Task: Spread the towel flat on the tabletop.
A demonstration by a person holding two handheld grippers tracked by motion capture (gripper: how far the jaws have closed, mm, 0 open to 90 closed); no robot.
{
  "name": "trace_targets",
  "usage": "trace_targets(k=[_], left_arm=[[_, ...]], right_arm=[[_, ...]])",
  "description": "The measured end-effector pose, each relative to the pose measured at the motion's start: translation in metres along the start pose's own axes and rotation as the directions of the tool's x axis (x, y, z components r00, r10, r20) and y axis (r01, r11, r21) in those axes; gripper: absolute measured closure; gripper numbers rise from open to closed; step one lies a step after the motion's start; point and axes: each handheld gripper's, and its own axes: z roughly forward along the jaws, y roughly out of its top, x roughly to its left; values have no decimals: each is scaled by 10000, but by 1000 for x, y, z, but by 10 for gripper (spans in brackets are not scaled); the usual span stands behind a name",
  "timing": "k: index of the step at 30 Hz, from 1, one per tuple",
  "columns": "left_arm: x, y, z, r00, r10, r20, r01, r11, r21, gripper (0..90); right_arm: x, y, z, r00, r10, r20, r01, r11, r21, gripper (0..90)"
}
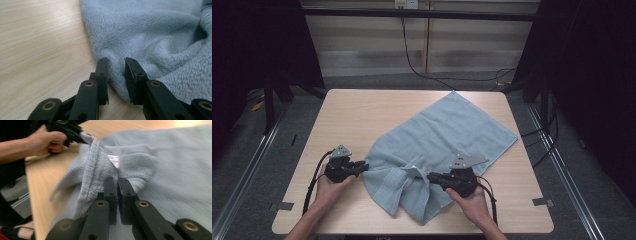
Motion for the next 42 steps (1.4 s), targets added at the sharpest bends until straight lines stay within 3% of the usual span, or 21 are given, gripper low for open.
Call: trace_targets(k=[2, 4, 5, 6, 8, 11, 13, 14, 15, 16, 19, 23, 26, 28, 31, 34, 35, 37, 39, 41, 42], left_arm=[[1, 0, 0, 10000, -89, -16, 89, 10000, -17, 731], [1, 1, 1, 9998, -116, -138, 115, 9999, -45, 731], [1, 1, 1, 9998, -159, -154, 158, 9999, -32, 731], [1, 1, 1, 9997, -169, -193, 168, 9998, -47, 728], [2, 1, -1, 9995, -192, -263, 191, 9998, -37, 707], [-2, 5, -12, 9999, -139, 21, 140, 9989, -439, 675], [-11, 8, -26, 9989, -94, 459, 134, 9959, -891, 670], [-26, 9, -38, 9917, 348, 1238, -216, 9941, -1060, 663], [-26, 9, -38, 9917, 348, 1238, -216, 9941, -1060, 663], [-35, 8, -41, 9869, 590, 1504, -434, 9935, -1050, 663], [-64, -3, -40, 9665, 1200, 2268, -1087, 9922, -615, 644], [-88, -8, -24, 9360, 1346, 3251, -1404, 9901, -58, 573], [-100, -6, -13, 9266, 1413, 3486, -1560, 9877, 143, 481], [-107, -7, -7, 9134, 1675, 3711, -1908, 9813, 268, 441], [-113, -7, -1, 9051, 1937, 3784, -2195, 9753, 259, 405], [-116, -7, 3, 9151, 1962, 3524, -2284, 9722, 520, 420], [-117, -8, 4, 9216, 2109, 3259, -2406, 9691, 534, 463], [-115, -7, 3, 9286, 2354, 2870, -2624, 9632, 590, 636], [-108, -6, 1, 9363, 2251, 2697, -2480, 9673, 539, 783], [-99, -3, -5, 9452, 2074, 2522, -2216, 9747, 289, 834], [-93, -1, -9, 9464, 1867, 2636, -1958, 9806, 84, 837]], right_arm=[[-15, -12, -10, 9986, 426, 301, -429, 9990, 96, 844], [-19, -16, -12, 9979, 497, 426, -508, 9984, 249, 843], [-22, -20, -15, 9960, 510, 729, -535, 9980, 327, 839], [-32, -28, -23, 9903, 1002, 961, -1027, 9945, 213, 814], [-38, -33, -33, 9851, 1211, 1223, -1233, 9923, 103, 801], [-37, -31, -46, 9838, 1372, 1153, -1341, 9904, -346, 738], [-36, -30, -50, 9834, 1360, 1202, -1311, 9902, -482, 717], [-35, -27, -55, 9818, 1421, 1257, -1339, 9884, -718, 683], [-35, -27, -55, 9818, 1421, 1257, -1339, 9884, -718, 683], [-35, -25, -58, 9808, 1433, 1320, -1330, 9876, -839, 672], [-30, -22, -63, 9820, 1445, 1217, -1314, 9852, -1102, 614], [-29, -26, -57, 9850, 1346, 1078, -1255, 9883, -870, 577], [-33, -32, -47, 9823, 1411, 1233, -1361, 9895, -486, 535], [-36, -36, -42, 9807, 1436, 1330, -1424, 9896, -187, 516], [-41, -44, -36, 9777, 1607, 1355, -1640, 9864, 137, 495], [-40, -46, -32, 9783, 1686, 1205, -1740, 9841, 358, 511], [-39, -46, -30, 9802, 1699, 1015, -1745, 9839, 383, 579], [-36, -45, -29, 9843, 1583, 777, -1613, 9863, 343, 684], [-33, -41, -30, 9866, 1512, 613, -1527, 9880, 209, 758], [-31, -36, -33, 9881, 1437, 545, -1436, 9896, -56, 810], [-31, -34, -35, 9886, 1419, 510, -1410, 9898, -205, 825]])
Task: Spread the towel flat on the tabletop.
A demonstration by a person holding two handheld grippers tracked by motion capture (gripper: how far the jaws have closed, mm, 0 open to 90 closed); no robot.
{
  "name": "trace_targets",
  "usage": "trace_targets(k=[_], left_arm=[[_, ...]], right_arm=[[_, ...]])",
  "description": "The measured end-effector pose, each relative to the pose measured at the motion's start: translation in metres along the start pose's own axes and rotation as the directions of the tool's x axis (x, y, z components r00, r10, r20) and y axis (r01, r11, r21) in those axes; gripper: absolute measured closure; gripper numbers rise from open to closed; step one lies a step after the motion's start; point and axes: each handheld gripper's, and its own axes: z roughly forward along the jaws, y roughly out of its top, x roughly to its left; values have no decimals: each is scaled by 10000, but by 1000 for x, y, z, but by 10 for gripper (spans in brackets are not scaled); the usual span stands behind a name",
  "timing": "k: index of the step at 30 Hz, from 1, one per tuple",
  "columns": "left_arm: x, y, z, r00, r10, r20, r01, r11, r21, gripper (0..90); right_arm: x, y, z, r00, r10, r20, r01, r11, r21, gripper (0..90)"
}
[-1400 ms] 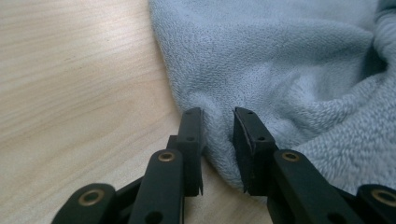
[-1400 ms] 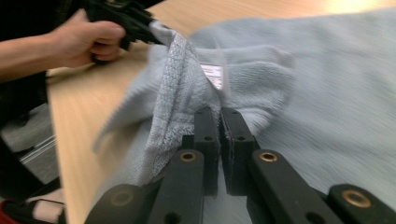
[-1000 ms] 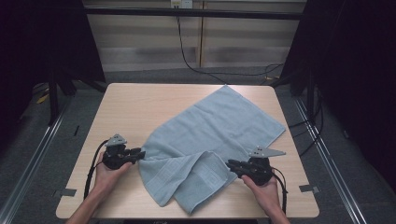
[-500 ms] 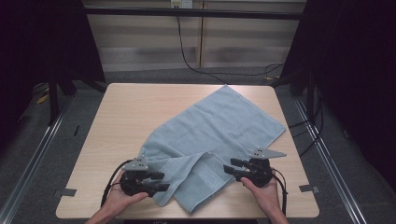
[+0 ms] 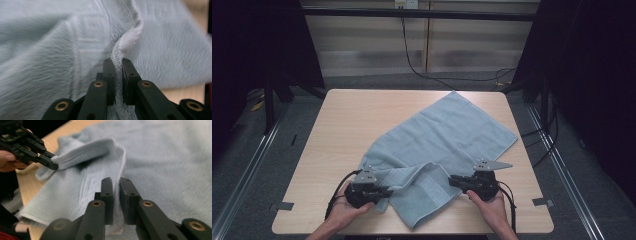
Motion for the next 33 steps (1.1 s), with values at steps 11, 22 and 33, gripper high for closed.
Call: trace_targets(k=[11, 22, 33], left_arm=[[53, -4, -81, 9704, -1612, -1798, 1104, 9583, -2636, 836], [83, -28, -99, 9325, -2787, -2298, 2026, 9302, -3062, 770], [88, -12, -111, 9459, -2738, -1743, 1908, 9035, -3839, 634]], right_arm=[[14, 18, -8, 9971, -563, -505, 532, 9968, -596, 849], [-9, 3, 28, 9973, -477, 560, 407, 9919, 1207, 716], [-25, -12, 23, 9917, -138, 1278, -101, 9828, 1845, 688]])
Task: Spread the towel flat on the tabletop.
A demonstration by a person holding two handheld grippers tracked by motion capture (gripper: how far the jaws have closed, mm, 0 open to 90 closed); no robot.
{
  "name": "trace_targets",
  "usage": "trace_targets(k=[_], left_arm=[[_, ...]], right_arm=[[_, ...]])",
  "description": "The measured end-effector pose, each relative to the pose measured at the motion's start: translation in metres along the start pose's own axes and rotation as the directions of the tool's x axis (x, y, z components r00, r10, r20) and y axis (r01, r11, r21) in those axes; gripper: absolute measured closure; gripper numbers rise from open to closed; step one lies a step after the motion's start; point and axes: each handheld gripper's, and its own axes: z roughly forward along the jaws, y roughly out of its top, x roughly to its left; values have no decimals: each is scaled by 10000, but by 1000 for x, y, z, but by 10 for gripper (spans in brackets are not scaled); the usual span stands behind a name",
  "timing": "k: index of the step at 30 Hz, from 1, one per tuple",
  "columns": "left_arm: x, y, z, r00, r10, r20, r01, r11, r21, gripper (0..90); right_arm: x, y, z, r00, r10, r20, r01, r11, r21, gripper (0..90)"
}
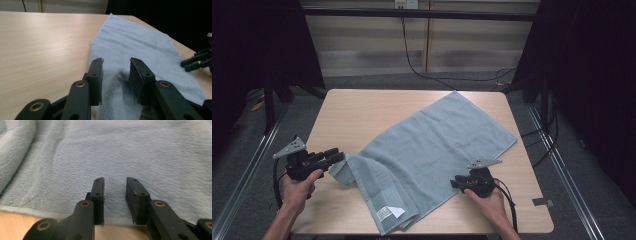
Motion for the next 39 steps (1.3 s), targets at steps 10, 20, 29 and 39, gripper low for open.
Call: trace_targets(k=[10, 20, 29, 39], left_arm=[[5, 2, 18, 10000, 73, -56, -69, 9983, 582, 634], [-9, -17, 97, 9927, 656, 1011, -915, 9564, 2772, 681], [-61, -44, 98, 9327, 1939, 3041, -3060, 8718, 3826, 687], [-89, -71, 49, 9193, 1664, 3566, -3108, 8629, 3985, 677]], right_arm=[[-54, 2, -16, 9889, 511, 1396, -486, 9986, -214, 745], [-39, 7, -19, 9931, 427, 1088, -362, 9975, -606, 670], [-24, 5, -3, 9976, 139, 685, -129, 9998, -159, 618], [0, -10, -18, 9999, -135, 26, 135, 9999, -76, 576]])
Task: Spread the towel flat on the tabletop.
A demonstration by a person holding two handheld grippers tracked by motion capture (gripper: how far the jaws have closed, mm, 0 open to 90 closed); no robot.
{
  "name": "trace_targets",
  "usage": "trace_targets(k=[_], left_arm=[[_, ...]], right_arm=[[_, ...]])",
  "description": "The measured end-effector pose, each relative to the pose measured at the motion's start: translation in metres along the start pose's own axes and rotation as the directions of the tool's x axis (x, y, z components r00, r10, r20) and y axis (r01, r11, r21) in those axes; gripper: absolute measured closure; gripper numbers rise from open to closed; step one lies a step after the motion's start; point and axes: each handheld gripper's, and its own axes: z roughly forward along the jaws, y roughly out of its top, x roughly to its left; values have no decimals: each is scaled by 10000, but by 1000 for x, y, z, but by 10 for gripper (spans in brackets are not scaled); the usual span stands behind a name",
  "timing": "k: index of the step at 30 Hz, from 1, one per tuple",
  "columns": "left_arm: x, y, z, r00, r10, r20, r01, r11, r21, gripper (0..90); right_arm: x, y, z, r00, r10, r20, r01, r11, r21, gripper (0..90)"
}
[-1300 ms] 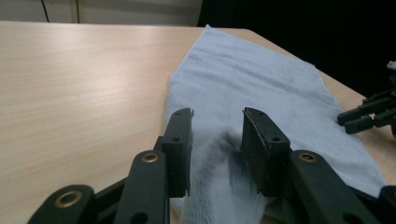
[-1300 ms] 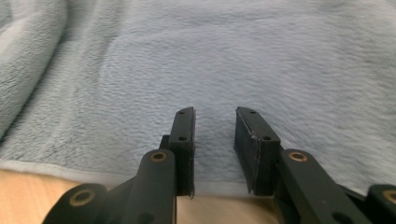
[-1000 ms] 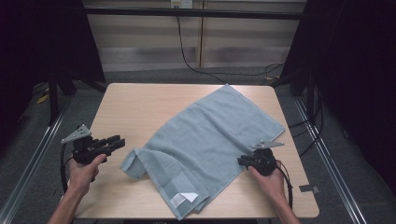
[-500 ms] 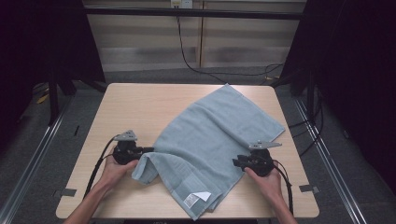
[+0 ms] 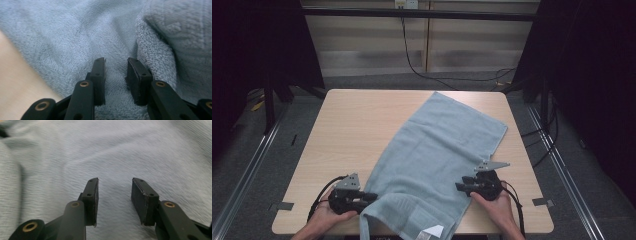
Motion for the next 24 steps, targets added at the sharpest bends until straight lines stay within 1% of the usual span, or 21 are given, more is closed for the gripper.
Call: trace_targets(k=[1, 2, 3, 4, 5, 6, 7, 8, 9, 10, 11, 12, 13, 14, 15, 16, 19, 21, 22, 23, 24], left_arm=[[-3, -2, -2, 10000, 11, -79, -11, 10000, 30, 676], [-5, -3, -3, 9999, -67, -118, 66, 10000, -67, 674], [-4, -2, -4, 9998, -140, -112, 138, 9998, -119, 665], [-2, 1, -5, 9995, -109, -293, 102, 9997, -238, 661], [3, 4, -6, 9990, -223, -391, 208, 9991, -380, 661], [10, 10, -6, 9980, -363, -514, 331, 9975, -617, 662], [15, 13, -5, 9971, -431, -628, 387, 9969, -692, 662], [22, 18, -4, 9959, -554, -715, 500, 9959, -753, 662], [29, 23, 0, 9951, -652, -738, 600, 9958, -697, 660], [34, 27, 4, 9933, -471, -1058, 415, 9976, -545, 660], [39, 30, 9, 9912, -436, -1250, 388, 9984, -405, 660], [44, 33, 14, 9913, -543, -1199, 522, 9984, -207, 660], [47, 34, 20, 9893, -521, -1359, 510, 9986, -120, 661], [48, 34, 21, 9891, -480, -1393, 465, 9988, -141, 693], [49, 35, 20, 9893, -382, -1411, 375, 9993, -78, 696], [49, 35, 20, 9880, -255, -1523, 253, 9997, -35, 702], [45, 30, 18, 9848, 4, -1738, -20, 10000, -90, 707], [41, 27, 16, 9822, 127, -1872, -141, 9999, -61, 707], [39, 24, 13, 9804, 112, -1968, -122, 9999, -39, 708], [37, 19, 10, 9806, 7, -1960, -45, 9998, -189, 708], [36, 16, 7, 9806, -131, -1957, 88, 9997, -226, 713]], right_arm=[[6, -2, -3, 9998, -128, -169, 127, 9999, -54, 575], [13, -4, -5, 9992, -225, -323, 220, 9997, -145, 573], [19, -5, -7, 9979, -346, -542, 332, 9991, -249, 571], [26, -6, -8, 9968, -422, -672, 408, 9989, -227, 575], [33, -8, -8, 9949, -570, -837, 552, 9982, -238, 583], [39, -9, -7, 9911, -691, -1134, 673, 9975, -197, 597], [46, -10, -4, 9863, -854, -1408, 858, 9963, -34, 597], [49, -11, -2, 9834, -984, -1527, 1001, 9950, 33, 596], [56, -12, 3, 9769, -1137, -1809, 1191, 9927, 194, 563], [56, -12, 3, 9769, -1137, -1809, 1191, 9927, 194, 563], [57, -13, 5, 9777, -1149, -1756, 1213, 9923, 261, 541], [56, -13, 7, 9802, -1155, -1608, 1225, 9919, 343, 531], [55, -14, 9, 9811, -1142, -1559, 1214, 9919, 370, 544], [52, -14, 8, 9823, -1053, -1552, 1118, 9932, 337, 545], [50, -14, 6, 9854, -915, -1436, 981, 9944, 394, 545], [46, -15, 5, 9873, -931, -1284, 980, 9947, 323, 546], [36, -15, 3, 9886, -602, -1380, 647, 9975, 282, 546], [31, -13, 3, 9917, -645, -1114, 673, 9975, 218, 539], [29, -12, 4, 9924, -636, -1052, 659, 9976, 189, 538], [27, -11, 5, 9933, -562, -1015, 579, 9982, 140, 538], [26, -8, 8, 9931, -633, -988, 647, 9978, 109, 530]])
